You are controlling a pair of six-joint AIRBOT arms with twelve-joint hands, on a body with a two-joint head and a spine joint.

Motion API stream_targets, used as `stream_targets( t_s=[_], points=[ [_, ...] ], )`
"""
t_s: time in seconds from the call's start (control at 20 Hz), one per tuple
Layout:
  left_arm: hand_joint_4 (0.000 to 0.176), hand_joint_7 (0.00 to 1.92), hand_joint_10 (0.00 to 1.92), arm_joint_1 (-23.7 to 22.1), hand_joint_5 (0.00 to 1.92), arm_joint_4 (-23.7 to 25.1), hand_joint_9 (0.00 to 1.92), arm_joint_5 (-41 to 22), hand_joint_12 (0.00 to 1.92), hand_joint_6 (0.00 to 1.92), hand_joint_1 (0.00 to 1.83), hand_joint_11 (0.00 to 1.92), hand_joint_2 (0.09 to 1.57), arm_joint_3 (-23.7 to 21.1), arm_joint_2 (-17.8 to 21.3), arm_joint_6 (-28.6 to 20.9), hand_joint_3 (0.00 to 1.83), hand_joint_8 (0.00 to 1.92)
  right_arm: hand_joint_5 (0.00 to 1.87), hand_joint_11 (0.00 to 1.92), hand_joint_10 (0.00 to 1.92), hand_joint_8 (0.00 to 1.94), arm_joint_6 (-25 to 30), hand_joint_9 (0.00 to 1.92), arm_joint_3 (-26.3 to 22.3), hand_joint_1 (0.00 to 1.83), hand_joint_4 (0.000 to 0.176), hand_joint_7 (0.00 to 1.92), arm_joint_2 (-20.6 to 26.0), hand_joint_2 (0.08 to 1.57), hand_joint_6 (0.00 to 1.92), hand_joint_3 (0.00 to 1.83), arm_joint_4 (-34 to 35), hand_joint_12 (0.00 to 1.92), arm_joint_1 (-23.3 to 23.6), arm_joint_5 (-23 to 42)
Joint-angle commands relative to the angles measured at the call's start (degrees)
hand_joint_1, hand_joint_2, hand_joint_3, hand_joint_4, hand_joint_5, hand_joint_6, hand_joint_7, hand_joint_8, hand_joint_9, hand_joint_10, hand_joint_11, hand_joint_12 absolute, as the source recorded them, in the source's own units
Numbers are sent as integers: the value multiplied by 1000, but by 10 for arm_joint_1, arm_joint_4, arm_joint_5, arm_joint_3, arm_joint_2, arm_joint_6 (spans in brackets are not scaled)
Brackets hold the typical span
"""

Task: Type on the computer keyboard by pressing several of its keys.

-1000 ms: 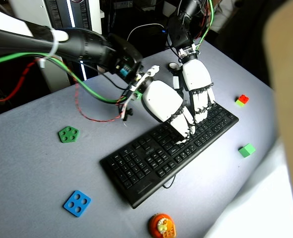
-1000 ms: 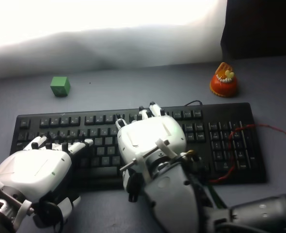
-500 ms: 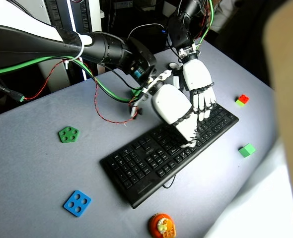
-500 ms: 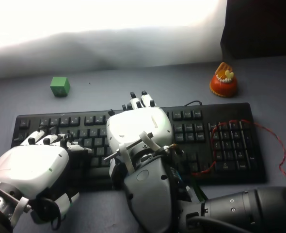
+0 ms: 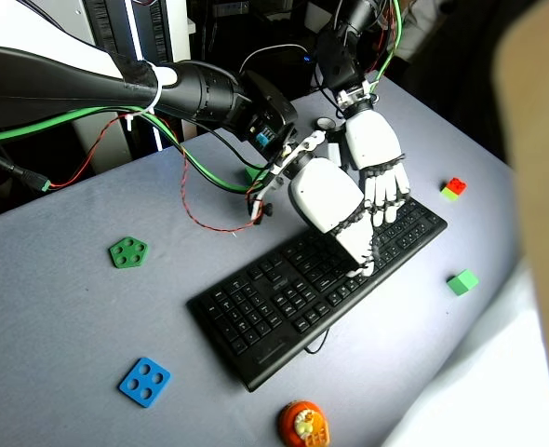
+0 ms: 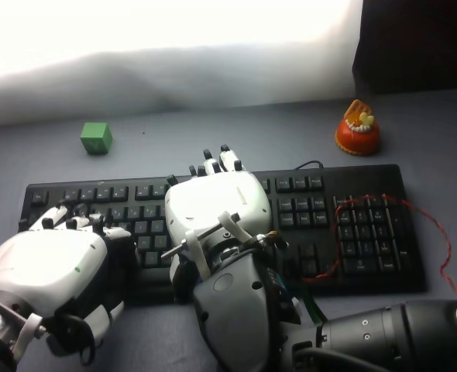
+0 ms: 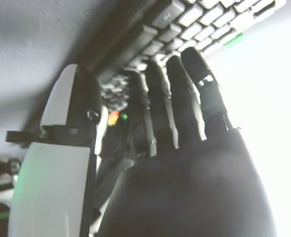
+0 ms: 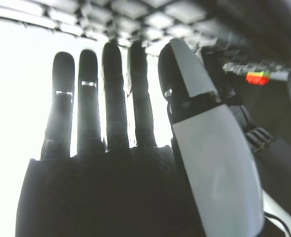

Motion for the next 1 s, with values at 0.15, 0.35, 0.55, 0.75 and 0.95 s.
stream_targets(
  t_s=[0.15,0.35,0.55,0.75,0.95],
  points=[
    [1,442,50,4,226,17,360,-34,986,64,1009,0,1299,3,4,-1,0,1,436,0,630,2,5,362,-1,923,0,590,-4,1310,412,1,-35,1519,-1,17],
    [0,348,14,6,553,25,275,-38,1021,107,997,0,1314,4,4,-9,2,0,649,0,536,0,4,238,-1,921,0,547,-3,1287,296,0,-40,1395,-2,19],
    [0,425,62,5,210,76,411,-40,1169,12,1016,0,1328,15,4,-26,2,10,560,0,566,13,2,494,-5,935,0,587,10,1315,205,1,-41,1548,4,22],
    [0,407,10,2,637,86,307,-87,1178,45,1009,0,1362,29,1,-33,9,1,646,0,481,2,-3,301,-42,889,0,535,57,1320,205,2,-41,1371,27,21],
    [0,454,67,-2,331,86,463,-141,1278,8,1013,0,1348,39,-21,-34,0,12,428,52,554,0,-14,457,-105,940,0,522,114,1313,107,0,-41,1546,39,15]
  ],
)
